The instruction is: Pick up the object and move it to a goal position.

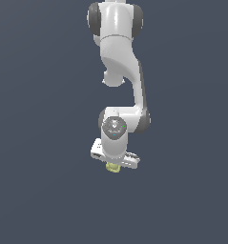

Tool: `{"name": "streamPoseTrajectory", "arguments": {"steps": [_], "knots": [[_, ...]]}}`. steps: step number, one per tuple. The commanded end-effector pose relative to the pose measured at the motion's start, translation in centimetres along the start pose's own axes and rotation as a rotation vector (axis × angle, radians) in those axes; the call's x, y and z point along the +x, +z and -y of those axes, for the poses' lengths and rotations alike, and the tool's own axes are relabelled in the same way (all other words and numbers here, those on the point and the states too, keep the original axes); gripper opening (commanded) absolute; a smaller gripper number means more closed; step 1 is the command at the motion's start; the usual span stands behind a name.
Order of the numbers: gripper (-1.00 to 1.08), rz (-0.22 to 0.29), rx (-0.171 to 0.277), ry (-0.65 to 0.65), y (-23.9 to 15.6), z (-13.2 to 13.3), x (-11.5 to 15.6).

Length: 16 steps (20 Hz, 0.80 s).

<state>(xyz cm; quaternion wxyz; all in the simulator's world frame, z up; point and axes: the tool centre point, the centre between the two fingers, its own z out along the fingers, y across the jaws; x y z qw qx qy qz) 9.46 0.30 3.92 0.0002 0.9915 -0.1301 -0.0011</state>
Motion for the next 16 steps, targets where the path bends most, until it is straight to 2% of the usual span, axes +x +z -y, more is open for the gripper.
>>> {"name": "streamPoseTrajectory", "arguments": {"steps": [1, 2, 3, 16], "knots": [[1.00, -0.002, 0.001, 0.000, -0.02, 0.03, 0.15], [1.00, -0.002, 0.001, 0.000, -0.05, 0.04, 0.17], [-1.00, -0.002, 0.001, 0.000, -0.05, 0.04, 0.17], [-1.00, -0.008, 0.003, -0.001, -0.18, -0.02, 0.30]]}}
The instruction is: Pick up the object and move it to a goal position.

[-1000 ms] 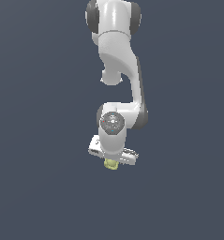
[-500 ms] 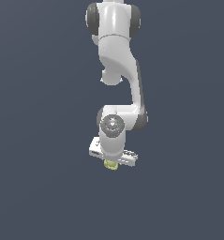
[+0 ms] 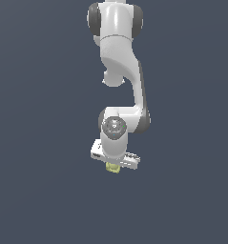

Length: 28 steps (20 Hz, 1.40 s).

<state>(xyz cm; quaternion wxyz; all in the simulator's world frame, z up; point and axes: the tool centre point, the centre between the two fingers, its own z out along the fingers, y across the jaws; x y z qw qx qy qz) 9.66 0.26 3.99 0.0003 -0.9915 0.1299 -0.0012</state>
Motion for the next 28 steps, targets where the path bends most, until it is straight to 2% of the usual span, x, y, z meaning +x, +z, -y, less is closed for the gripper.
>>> {"name": "streamPoseTrajectory", "arguments": {"steps": [1, 6, 12, 21, 28], "knots": [[-1.00, -0.008, 0.003, -0.001, -0.2, -0.1, 0.2], [-1.00, -0.053, 0.016, -0.005, -1.3, -0.6, 1.2], [-1.00, -0.152, 0.047, -0.014, -3.9, -1.7, 3.2], [-1.00, -0.377, 0.116, -0.034, -10.3, -4.5, 6.9], [-1.00, -0.558, 0.171, -0.049, -15.8, -7.1, 8.8]]}}
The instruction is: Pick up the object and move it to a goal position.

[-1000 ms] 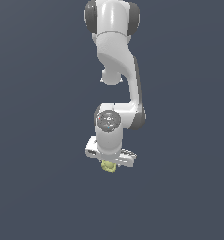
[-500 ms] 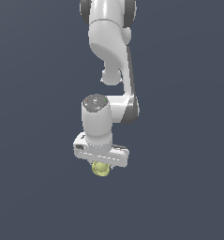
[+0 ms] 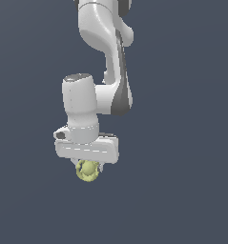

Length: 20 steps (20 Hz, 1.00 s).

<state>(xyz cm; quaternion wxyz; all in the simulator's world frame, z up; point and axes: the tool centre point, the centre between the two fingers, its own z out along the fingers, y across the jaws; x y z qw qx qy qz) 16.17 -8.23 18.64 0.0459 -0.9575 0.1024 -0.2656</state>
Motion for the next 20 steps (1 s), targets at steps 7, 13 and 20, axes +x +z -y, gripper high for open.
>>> {"name": "streamPoseTrajectory", "arguments": {"steps": [7, 13, 20], "knots": [[-1.00, -0.188, 0.057, -0.017, -4.9, -2.1, 3.9], [-1.00, -0.279, 0.088, -0.025, -7.5, -3.2, 5.5], [-1.00, -0.363, 0.117, -0.032, -10.0, -4.3, 6.8]]}}
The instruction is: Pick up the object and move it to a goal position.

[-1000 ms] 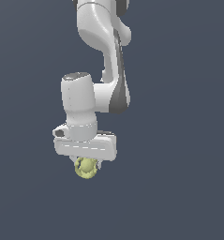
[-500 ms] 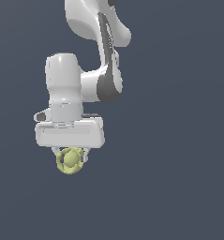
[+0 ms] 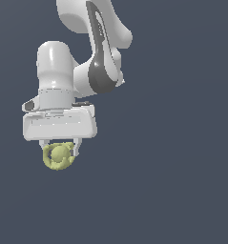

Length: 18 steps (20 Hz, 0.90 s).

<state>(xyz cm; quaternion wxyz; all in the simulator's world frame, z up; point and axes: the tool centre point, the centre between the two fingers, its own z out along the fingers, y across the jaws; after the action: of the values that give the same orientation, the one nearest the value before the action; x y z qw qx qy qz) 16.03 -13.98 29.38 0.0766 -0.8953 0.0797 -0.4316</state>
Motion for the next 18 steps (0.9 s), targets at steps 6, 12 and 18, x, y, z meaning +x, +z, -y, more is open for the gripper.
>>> {"name": "streamPoseTrajectory", "arguments": {"steps": [6, 12, 18], "knots": [[-1.00, -0.085, 0.030, -0.006, -2.2, -0.9, 1.9], [-1.00, -0.152, 0.055, -0.011, -4.0, -1.7, 3.4], [-1.00, -0.227, 0.083, -0.016, -6.0, -2.6, 4.7]]}}
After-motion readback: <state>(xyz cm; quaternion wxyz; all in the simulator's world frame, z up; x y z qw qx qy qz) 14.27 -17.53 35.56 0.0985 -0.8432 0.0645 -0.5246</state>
